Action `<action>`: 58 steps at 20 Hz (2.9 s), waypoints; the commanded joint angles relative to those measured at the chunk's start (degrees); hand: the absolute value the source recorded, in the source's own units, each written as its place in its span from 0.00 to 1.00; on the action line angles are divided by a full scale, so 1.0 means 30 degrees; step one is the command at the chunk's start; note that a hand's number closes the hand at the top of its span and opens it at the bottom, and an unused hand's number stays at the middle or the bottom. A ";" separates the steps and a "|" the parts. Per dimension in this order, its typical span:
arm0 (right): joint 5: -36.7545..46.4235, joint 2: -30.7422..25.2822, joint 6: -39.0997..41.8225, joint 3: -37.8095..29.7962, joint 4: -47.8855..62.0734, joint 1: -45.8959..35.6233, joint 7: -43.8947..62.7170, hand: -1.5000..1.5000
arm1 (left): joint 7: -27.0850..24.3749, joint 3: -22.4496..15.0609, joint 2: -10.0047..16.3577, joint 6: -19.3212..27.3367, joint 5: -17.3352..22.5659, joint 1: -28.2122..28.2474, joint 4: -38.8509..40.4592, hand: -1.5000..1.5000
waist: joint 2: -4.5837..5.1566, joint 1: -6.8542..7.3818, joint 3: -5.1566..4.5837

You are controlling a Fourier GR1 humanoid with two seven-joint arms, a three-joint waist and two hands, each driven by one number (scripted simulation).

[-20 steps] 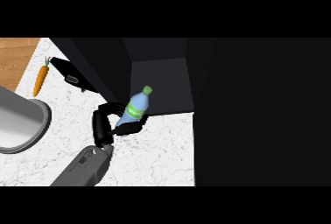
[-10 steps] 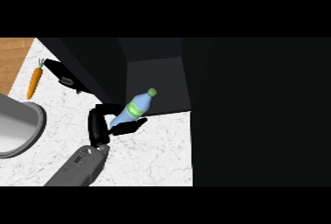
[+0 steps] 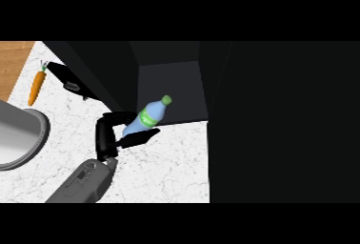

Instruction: Pick up the bottled water, place it into the cabinet and close the cabinet

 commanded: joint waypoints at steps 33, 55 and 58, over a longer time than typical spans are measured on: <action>0.0280 -0.0120 -0.0693 0.0490 -0.2193 0.1725 0.0972 0.00 | -0.3114 -0.1540 -0.3690 -0.9504 0.2195 0.0718 -0.7867 0.00 | -0.0388 0.1949 -0.0021; 0.5481 -0.4634 0.3960 0.5991 -0.5783 0.3251 0.0595 1.00 | -0.3300 0.1675 0.2956 -1.2324 0.5120 1.0165 -1.6134 0.00 | -0.0570 0.2086 -0.0110; 0.6289 -0.5212 0.4629 0.7436 -0.5064 0.1953 0.1030 1.00 | -0.3230 0.2329 0.3441 -1.3303 0.6289 1.1018 -1.6923 0.00 | -0.0651 0.2361 -0.0146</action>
